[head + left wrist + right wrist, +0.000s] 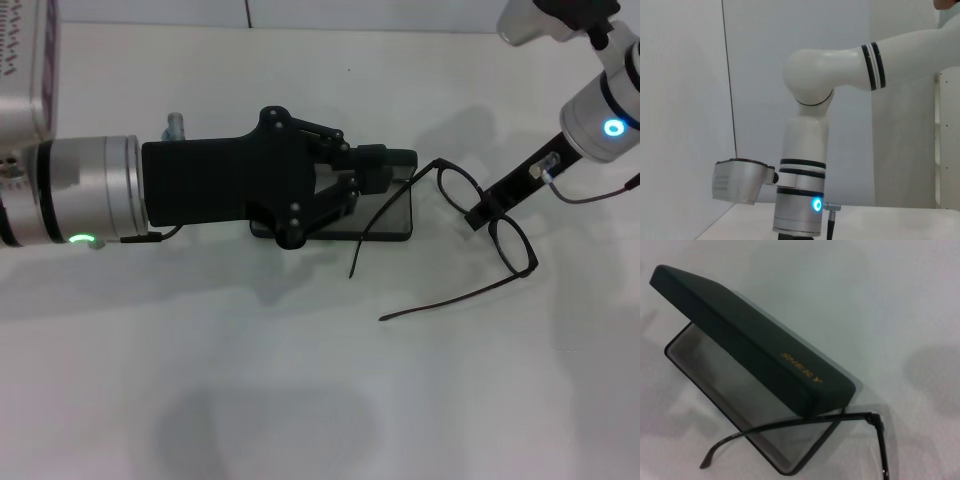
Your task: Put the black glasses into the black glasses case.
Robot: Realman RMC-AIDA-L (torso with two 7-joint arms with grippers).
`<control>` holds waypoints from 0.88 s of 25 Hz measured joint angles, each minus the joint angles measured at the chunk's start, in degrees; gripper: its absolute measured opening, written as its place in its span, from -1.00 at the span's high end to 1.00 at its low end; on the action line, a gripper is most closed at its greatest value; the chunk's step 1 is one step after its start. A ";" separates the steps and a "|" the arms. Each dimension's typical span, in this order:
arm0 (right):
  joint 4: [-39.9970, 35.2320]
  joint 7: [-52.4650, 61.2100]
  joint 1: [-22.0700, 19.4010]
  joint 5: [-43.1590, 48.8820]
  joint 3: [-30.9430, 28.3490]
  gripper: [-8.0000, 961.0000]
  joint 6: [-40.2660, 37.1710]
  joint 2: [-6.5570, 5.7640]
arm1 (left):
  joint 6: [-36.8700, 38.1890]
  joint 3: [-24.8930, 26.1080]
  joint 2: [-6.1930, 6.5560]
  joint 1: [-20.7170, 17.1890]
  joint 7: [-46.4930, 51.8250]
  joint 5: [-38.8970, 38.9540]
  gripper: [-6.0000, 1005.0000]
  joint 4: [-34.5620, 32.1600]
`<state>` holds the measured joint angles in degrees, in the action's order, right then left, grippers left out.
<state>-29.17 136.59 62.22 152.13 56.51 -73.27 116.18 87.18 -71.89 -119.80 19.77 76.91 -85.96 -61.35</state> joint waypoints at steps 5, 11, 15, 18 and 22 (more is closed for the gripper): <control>0.17 -0.03 -0.40 -0.30 0.55 0.61 0.59 0.01 | 0.00 0.00 0.00 -0.08 -0.01 0.00 0.80 0.04; -0.82 -0.20 -1.72 -1.28 1.43 0.72 0.78 0.01 | 0.00 0.00 0.00 -0.16 -0.01 0.00 0.81 0.30; -3.31 -0.26 -3.75 -1.96 1.93 0.75 -0.64 0.01 | 0.00 0.12 0.00 -0.17 -0.01 0.00 0.82 0.75; -7.73 -0.29 -6.79 -4.77 3.91 0.75 -3.09 0.02 | 0.00 0.28 0.00 -0.17 -0.01 0.01 0.83 0.80; -15.45 -0.18 -12.21 -9.75 6.34 0.75 -7.23 0.02 | 0.00 0.54 0.00 -0.10 -0.01 0.11 0.83 0.81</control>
<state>-44.62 136.41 50.01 142.38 62.85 -80.50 116.20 87.18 -71.35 -119.79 19.67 76.90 -85.85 -60.54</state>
